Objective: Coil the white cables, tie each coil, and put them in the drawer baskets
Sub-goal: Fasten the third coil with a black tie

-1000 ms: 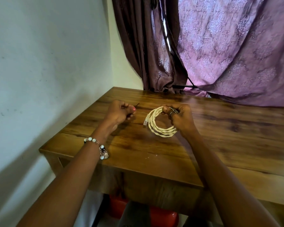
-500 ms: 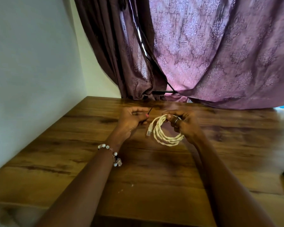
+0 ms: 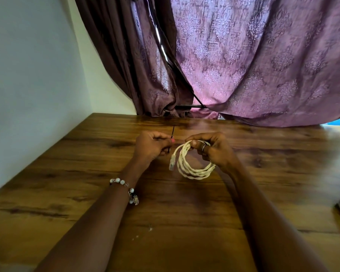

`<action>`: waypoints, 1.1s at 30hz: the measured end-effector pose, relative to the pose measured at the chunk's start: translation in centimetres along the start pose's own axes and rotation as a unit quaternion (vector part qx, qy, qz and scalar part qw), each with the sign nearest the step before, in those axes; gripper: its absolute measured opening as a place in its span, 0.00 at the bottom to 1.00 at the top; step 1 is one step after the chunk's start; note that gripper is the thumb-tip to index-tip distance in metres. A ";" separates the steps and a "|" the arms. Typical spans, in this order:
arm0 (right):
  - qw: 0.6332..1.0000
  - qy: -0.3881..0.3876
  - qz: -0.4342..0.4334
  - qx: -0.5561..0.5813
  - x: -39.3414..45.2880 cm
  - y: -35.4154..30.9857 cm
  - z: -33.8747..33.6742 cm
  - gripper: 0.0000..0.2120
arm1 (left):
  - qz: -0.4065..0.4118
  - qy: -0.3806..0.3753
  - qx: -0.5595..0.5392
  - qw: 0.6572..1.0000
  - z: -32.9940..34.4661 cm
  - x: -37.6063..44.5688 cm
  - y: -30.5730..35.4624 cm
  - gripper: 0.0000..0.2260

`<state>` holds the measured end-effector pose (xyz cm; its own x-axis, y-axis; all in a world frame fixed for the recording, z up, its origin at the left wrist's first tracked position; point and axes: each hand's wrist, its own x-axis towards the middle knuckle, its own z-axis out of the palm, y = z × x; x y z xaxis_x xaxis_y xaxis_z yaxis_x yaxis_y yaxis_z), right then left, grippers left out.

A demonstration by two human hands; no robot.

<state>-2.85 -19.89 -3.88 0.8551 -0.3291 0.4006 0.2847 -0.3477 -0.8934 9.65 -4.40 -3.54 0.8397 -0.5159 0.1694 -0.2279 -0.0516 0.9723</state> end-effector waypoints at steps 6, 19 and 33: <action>1.000 -0.020 -0.018 0.000 -0.2 -0.3 0.3 0.07 | 0.005 0.025 0.004 1.000 0.7 -0.5 0.4 0.06; 1.000 -0.004 -0.021 0.015 -0.3 -0.8 1.2 0.09 | -0.090 -0.092 -0.145 0.981 1.4 -1.9 1.2 0.06; 0.995 0.047 -0.062 -0.060 0.1 -0.7 2.1 0.09 | -0.243 -0.192 -0.308 0.900 0.4 -1.8 2.2 0.15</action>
<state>-2.05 -17.87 -3.64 0.7708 -0.3559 0.5284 0.3264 -0.4916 -0.8073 7.40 -3.94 -1.78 0.5081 -0.8235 -0.2524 0.5356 0.0726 0.8414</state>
